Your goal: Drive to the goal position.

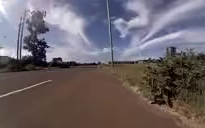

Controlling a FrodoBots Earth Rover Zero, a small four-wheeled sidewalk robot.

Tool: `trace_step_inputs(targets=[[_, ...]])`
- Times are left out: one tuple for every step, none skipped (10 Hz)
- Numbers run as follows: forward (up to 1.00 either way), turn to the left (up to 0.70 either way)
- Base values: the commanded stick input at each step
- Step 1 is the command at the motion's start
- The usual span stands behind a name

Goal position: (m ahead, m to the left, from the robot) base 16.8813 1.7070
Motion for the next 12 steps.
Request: trace_step_inputs(targets=[[1.00,0.00],[1.00,0.00],[1.00,0.00],[1.00,0.00],[1.00,0.00],[1.00,0.00],[1.00,0.00],[1.00,0.00],[1.00,0.00],[1.00,0.00],[1.00,0.00],[1.00,0.00]])
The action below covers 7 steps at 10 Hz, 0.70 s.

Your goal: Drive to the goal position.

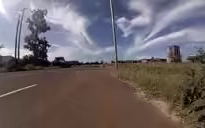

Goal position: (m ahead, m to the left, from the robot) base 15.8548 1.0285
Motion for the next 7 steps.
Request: trace_step_inputs(targets=[[1.00,0.00],[1.00,0.00],[1.00,0.00],[1.00,0.00],[1.00,0.00],[1.00,0.00],[1.00,0.00]])
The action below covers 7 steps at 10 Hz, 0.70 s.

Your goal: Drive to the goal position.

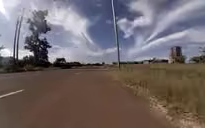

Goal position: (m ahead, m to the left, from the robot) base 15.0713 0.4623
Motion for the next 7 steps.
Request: trace_step_inputs(targets=[[1.00,0.00],[1.00,0.00],[1.00,0.00],[1.00,0.00],[1.00,0.00],[1.00,0.00],[1.00,0.00]])
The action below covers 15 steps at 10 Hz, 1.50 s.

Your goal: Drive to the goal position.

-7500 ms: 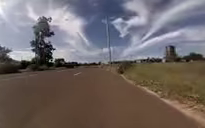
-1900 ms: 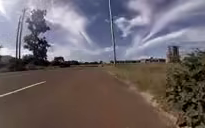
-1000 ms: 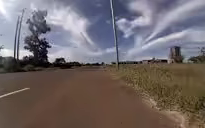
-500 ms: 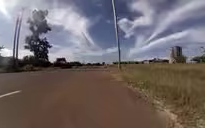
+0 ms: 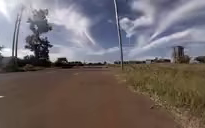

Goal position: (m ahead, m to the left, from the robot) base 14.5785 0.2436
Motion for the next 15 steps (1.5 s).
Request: trace_step_inputs(targets=[[1.00,0.00],[1.00,0.00],[1.00,0.00],[1.00,0.00],[1.00,0.00],[1.00,0.00],[1.00,0.00],[1.00,0.00],[1.00,0.00],[1.00,0.00],[1.00,-0.17],[1.00,-0.21],[1.00,-0.25],[1.00,-0.20],[1.00,0.00]])
